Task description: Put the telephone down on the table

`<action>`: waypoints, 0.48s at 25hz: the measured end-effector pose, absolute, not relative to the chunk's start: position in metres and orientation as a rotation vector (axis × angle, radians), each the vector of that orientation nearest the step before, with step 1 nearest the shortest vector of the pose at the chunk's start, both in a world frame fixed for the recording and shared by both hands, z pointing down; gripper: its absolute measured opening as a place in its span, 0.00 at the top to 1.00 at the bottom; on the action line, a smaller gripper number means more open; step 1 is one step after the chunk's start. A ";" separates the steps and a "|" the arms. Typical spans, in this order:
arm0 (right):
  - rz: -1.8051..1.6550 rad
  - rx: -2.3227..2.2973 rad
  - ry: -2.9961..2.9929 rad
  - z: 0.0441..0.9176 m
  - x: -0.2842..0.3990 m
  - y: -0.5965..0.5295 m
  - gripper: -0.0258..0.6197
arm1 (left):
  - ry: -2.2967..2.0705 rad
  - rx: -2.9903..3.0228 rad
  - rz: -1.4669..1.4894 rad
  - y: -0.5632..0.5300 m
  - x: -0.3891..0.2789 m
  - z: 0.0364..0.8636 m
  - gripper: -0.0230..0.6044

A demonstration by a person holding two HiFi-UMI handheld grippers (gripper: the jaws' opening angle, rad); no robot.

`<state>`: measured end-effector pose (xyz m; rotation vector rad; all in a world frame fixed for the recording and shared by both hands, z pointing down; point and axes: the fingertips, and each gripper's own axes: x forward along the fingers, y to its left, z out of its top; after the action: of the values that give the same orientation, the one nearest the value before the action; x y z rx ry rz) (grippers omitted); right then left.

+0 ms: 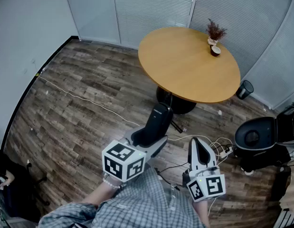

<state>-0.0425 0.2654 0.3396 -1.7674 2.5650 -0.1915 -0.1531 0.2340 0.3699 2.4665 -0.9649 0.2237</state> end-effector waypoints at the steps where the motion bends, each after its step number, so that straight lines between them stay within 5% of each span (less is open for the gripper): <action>1: -0.191 -1.766 2.566 0.339 -0.042 0.266 0.95 | -0.967 2.467 0.225 0.235 -0.153 0.370 0.52; 12: -0.202 -1.745 2.578 0.341 -0.034 0.266 0.95 | -0.978 2.458 0.230 0.235 -0.143 0.372 0.52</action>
<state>-0.0340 0.2665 0.3414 -1.7446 2.5784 -0.2015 -0.1430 0.2346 0.3719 2.4577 -0.9780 0.2300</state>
